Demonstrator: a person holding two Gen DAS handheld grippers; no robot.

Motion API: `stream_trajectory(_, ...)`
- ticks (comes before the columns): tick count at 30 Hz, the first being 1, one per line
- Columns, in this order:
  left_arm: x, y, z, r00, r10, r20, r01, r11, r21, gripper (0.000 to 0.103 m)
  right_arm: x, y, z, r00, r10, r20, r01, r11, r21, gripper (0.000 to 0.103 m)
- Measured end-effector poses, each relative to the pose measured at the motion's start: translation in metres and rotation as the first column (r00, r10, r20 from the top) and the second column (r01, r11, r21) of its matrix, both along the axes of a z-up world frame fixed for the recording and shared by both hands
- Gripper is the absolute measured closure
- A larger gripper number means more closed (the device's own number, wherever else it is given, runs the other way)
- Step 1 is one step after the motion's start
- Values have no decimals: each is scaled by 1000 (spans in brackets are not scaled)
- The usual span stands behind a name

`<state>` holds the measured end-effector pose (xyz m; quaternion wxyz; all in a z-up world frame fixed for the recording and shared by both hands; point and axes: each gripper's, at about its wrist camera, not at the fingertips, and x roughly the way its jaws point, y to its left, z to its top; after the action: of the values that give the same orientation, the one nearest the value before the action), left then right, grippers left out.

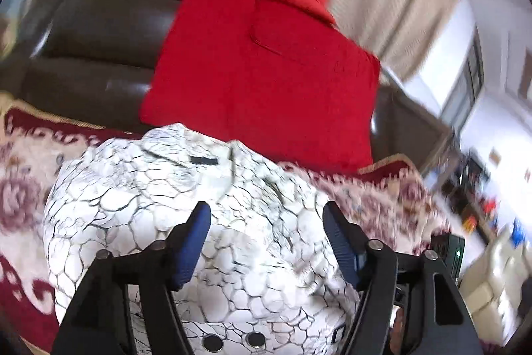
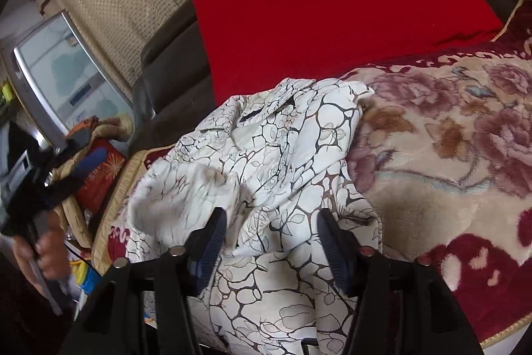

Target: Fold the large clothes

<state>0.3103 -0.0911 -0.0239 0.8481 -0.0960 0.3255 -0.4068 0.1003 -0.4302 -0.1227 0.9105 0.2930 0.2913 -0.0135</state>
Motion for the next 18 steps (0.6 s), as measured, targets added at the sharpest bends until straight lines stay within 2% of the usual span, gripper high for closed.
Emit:
stream_trajectory(2,11,20,-8,994,108,-21,-108,994,-1,32,7,2,2,1000,22,5,-22,999,30,39)
stream_trajectory(3,20,37,-19,980,195,-31,-195,981,20,32,9,3,2,999,34,7,-34,998,45,39)
stream_trajectory(4,23,46,-26,970,241,-39,-240,970,34,32,16,8,2,998,56,9,-57,996,67,39)
stream_trajectory(7,37,85,-59,903,424,-69,-417,904,95,32,40,26,6,992,124,19,-125,988,85,39)
stream_trajectory(10,43,97,-83,861,501,-85,-488,862,135,32,73,38,-3,985,168,-37,-161,976,149,38)
stream_trajectory(14,44,96,-89,854,520,-2,-508,835,210,32,111,55,-37,967,207,-150,-157,944,289,36)
stream_trajectory(15,42,96,-89,857,516,4,-504,835,219,32,118,60,-43,963,214,-165,-154,937,313,41)
stream_trajectory(16,40,94,-90,860,510,6,-498,837,225,32,122,66,-46,963,213,-164,-153,936,316,63)
stream_trajectory(17,40,91,-91,863,505,12,-495,839,225,32,125,71,-42,965,212,-152,-161,942,294,72)
stream_trajectory(18,37,90,-90,866,499,21,-490,841,228,32,129,76,-36,965,218,-142,-177,950,259,75)
